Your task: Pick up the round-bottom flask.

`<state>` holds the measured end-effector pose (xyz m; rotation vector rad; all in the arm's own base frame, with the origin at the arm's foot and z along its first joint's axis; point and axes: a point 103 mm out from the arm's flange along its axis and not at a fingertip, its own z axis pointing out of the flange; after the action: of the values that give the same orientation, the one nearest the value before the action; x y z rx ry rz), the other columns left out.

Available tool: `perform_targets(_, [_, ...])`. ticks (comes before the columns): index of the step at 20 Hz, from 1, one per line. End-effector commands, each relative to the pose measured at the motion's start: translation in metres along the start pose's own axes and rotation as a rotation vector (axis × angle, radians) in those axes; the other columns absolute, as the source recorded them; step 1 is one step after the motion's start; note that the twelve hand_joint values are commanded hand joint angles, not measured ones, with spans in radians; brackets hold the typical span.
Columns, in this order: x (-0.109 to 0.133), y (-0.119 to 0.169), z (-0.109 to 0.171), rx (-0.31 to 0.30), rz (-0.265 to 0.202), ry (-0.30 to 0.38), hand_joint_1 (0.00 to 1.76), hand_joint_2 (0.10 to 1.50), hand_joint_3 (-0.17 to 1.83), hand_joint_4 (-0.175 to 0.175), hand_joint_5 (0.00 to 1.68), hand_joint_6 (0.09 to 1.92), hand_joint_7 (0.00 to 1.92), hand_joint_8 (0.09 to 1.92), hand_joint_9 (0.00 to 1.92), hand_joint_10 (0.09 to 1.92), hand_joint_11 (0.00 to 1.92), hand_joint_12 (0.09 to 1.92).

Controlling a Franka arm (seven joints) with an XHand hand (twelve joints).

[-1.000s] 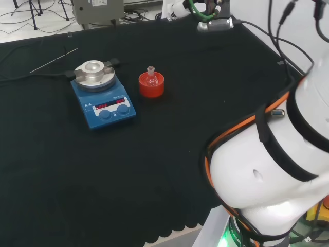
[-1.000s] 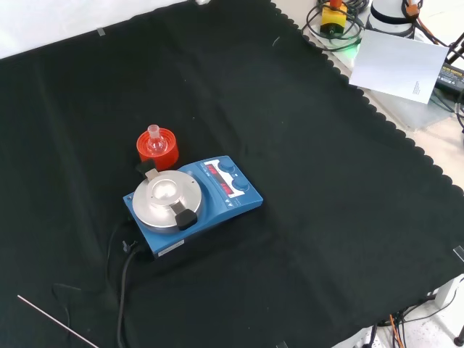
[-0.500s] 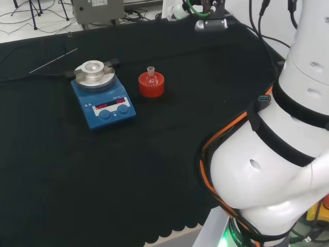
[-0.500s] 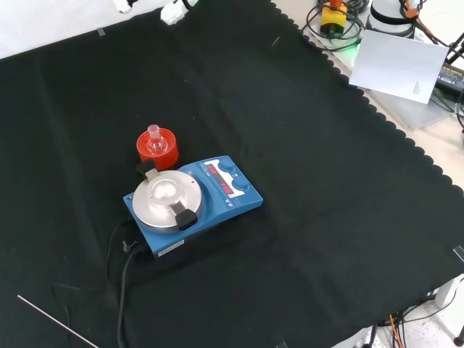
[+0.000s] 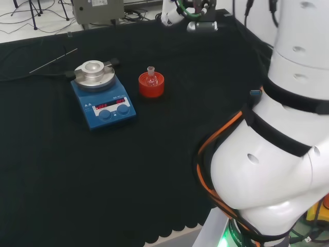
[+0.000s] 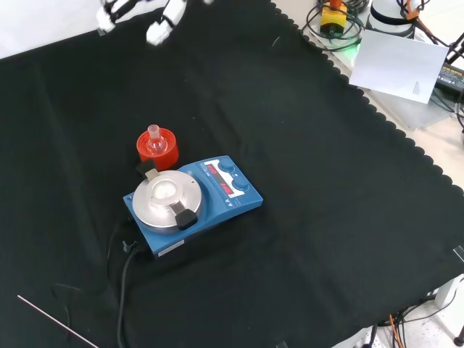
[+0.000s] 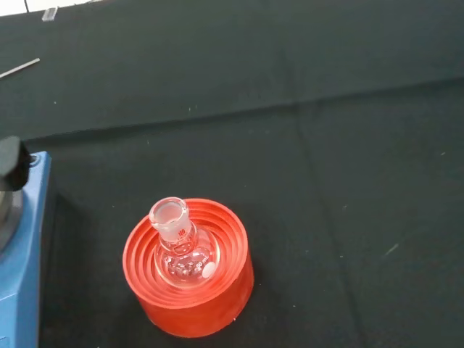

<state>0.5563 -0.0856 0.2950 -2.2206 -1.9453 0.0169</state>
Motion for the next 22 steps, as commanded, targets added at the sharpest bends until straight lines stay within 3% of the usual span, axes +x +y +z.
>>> perform_targets(1, [0.0, 0.073, 0.069, 0.041, -0.012, 0.107, 0.68, 0.88, 0.46, -0.05, 0.39, 0.09, 0.09, 0.61, 0.19, 0.7, 0.0, 1.09])
perform_targets(9, [-0.003, 0.072, 0.107, 0.069, -0.014, 0.156, 0.69, 0.86, 0.48, -0.048, 0.41, 0.09, 0.1, 0.62, 0.2, 0.7, 0.0, 1.09])
perform_targets(16, [-0.006, 0.062, 0.139, 0.086, -0.054, 0.219, 0.7, 0.81, 0.52, -0.046, 0.43, 0.09, 0.1, 0.62, 0.2, 0.7, 0.0, 1.08])
perform_targets(22, [-0.008, 0.047, 0.153, 0.079, -0.076, 0.232, 0.71, 0.79, 0.52, -0.045, 0.44, 0.09, 0.11, 0.63, 0.2, 0.7, 0.0, 1.07])
